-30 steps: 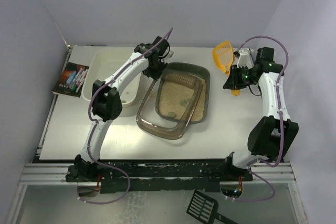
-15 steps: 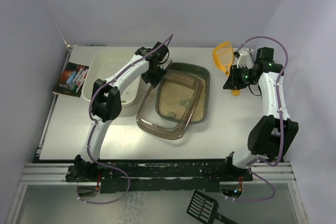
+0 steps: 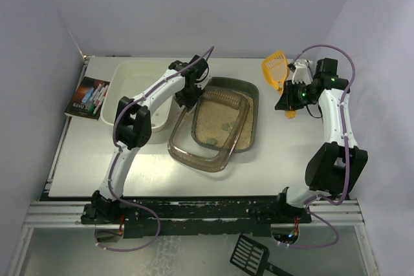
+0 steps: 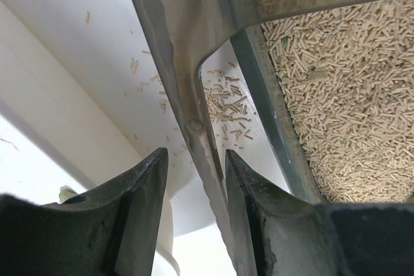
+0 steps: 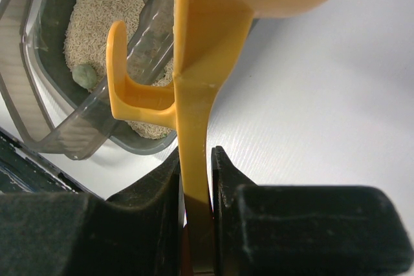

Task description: Clean the litter box

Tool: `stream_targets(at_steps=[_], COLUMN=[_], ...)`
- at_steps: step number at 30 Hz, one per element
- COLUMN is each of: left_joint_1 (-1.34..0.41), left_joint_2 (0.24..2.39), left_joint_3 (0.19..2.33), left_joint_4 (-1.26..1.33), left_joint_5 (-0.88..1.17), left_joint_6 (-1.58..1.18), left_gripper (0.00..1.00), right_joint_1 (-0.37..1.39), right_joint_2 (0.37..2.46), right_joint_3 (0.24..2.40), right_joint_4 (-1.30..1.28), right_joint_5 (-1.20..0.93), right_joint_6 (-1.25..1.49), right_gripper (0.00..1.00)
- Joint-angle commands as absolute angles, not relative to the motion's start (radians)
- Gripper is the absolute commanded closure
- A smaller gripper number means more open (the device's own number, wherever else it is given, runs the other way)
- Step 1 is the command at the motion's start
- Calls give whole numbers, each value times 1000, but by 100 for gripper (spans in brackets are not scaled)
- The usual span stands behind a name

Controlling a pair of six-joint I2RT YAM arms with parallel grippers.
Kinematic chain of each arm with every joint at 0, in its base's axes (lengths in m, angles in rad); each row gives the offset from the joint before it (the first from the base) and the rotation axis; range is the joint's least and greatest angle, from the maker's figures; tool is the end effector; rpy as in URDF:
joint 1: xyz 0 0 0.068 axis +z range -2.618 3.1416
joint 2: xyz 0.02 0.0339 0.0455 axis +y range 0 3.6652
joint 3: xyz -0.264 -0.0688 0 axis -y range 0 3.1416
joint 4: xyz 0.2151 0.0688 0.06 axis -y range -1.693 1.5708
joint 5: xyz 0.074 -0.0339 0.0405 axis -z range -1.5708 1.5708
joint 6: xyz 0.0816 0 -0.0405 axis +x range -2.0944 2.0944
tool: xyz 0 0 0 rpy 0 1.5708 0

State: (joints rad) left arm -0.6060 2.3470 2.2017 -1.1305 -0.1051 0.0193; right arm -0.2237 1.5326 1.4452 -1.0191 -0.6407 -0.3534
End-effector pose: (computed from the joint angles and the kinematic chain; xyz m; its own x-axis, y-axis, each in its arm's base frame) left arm 0.3925 -0.2616 0.1817 -0.7758 0.5610 -0.2887 0.5564 0.8241 0.1060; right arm 0.2954 -0.0172 0.2936 -0.7892 -0.1050 -0.6051 -0.3798 0.8578 0.3465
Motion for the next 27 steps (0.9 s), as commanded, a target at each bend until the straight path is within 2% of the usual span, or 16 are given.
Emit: stream_targets(at_steps=[1, 7, 12, 19, 24, 27], left_joint_1=[-611, -611, -611, -612, -612, -612], left_joint_2=[2382, 2385, 2392, 2393, 2392, 2379], left_joint_3=[2226, 2203, 2245, 2299, 2373, 2421], left_joint_4=[-1162, -1149, -1166, -1206, -1281, -1311], left_joint_5=[-82, -87, -66, -60, -14, 14], left_joint_6=[21, 23, 22, 11, -19, -47], left_gripper=[50, 54, 70, 73, 81, 83], right_joint_1=[-235, -236, -236, -238, -238, -238], right_joint_2=[1522, 1522, 1525, 1522, 1526, 1530], right_joint_3=[1448, 1448, 1448, 1448, 1450, 1452], right_joint_4=[-1016, -1017, -1017, -1017, -1018, -1019], right_joint_5=[-658, -660, -661, -659, -659, -661], right_joint_6=[-360, -362, -362, -360, -362, -362], right_gripper=[100, 100, 100, 100, 100, 100])
